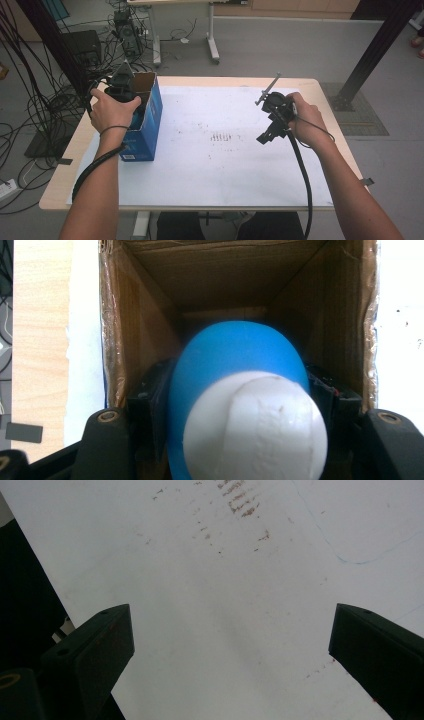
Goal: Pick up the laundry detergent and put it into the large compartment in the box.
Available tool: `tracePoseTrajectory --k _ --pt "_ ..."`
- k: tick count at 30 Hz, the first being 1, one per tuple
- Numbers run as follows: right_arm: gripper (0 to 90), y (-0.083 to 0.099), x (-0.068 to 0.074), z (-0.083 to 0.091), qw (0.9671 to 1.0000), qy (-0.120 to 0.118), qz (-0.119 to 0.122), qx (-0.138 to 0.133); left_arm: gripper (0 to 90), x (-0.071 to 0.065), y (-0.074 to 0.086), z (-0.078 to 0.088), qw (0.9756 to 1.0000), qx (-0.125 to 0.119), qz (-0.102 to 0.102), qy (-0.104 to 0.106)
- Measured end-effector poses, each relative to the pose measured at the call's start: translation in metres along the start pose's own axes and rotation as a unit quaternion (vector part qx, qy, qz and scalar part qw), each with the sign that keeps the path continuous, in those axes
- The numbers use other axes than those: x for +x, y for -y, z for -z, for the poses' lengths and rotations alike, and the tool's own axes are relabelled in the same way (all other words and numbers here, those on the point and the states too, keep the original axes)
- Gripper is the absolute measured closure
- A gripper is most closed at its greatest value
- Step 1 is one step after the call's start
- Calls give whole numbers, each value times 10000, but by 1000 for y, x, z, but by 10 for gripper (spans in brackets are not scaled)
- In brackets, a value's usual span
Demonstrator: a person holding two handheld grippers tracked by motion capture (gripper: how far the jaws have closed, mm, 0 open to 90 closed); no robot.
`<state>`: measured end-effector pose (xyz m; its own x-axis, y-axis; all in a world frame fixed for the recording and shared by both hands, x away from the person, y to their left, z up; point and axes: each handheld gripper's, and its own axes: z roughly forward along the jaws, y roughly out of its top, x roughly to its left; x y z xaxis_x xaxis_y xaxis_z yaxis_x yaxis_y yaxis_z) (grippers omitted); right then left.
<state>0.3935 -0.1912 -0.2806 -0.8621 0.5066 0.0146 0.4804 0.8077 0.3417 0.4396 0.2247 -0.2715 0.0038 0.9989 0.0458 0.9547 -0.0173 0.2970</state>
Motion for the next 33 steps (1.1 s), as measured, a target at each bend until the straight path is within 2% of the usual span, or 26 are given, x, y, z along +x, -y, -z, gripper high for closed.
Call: tracePoseTrajectory --k 33 --pt "41 0 1 -1 10000 -31 -5 26 367 3 0 -1 10000 41 75 -7"
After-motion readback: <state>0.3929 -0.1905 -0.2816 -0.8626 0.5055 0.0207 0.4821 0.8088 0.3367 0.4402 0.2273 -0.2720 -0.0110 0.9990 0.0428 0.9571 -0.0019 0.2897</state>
